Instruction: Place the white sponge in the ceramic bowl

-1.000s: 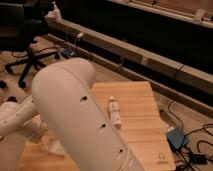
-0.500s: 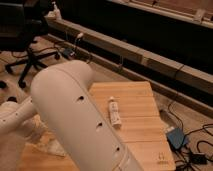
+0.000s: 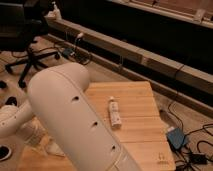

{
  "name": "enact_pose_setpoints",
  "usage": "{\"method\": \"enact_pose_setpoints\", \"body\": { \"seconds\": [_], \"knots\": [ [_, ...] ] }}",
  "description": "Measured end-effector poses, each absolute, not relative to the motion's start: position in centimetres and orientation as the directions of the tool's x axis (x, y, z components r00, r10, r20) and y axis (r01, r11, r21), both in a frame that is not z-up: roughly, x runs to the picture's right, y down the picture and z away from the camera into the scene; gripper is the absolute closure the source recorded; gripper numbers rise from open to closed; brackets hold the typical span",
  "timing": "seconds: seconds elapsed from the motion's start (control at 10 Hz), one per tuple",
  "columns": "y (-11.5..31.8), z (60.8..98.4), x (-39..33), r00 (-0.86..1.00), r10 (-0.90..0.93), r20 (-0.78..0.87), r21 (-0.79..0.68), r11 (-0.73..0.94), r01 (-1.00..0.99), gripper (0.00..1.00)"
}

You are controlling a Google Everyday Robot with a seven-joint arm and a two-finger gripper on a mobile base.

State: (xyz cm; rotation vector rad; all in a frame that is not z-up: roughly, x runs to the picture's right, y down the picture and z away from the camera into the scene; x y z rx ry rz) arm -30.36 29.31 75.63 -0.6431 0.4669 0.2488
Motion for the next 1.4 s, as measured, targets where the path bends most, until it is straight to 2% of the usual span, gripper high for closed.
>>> {"method": "enact_pose_setpoints", "body": {
  "seconds": [0.8, 0.9, 1.0, 1.3, 1.4],
  "knots": [
    [29.2, 77.8, -29.0, 0.832, 0.184, -0.523, -0.455, 0.765, -0.455, 0.36],
    [29.3, 77.9, -28.8, 0.829, 0.184, -0.528, -0.457, 0.762, -0.460, 0.40],
    [29.6, 77.9, -28.8, 0.827, 0.181, -0.533, -0.464, 0.754, -0.464, 0.54],
    [29.3, 78.1, -28.9, 0.822, 0.186, -0.538, -0.460, 0.753, -0.471, 0.79],
    [28.6, 77.9, -29.3, 0.822, 0.206, -0.532, -0.447, 0.756, -0.479, 0.92]
  ]
}}
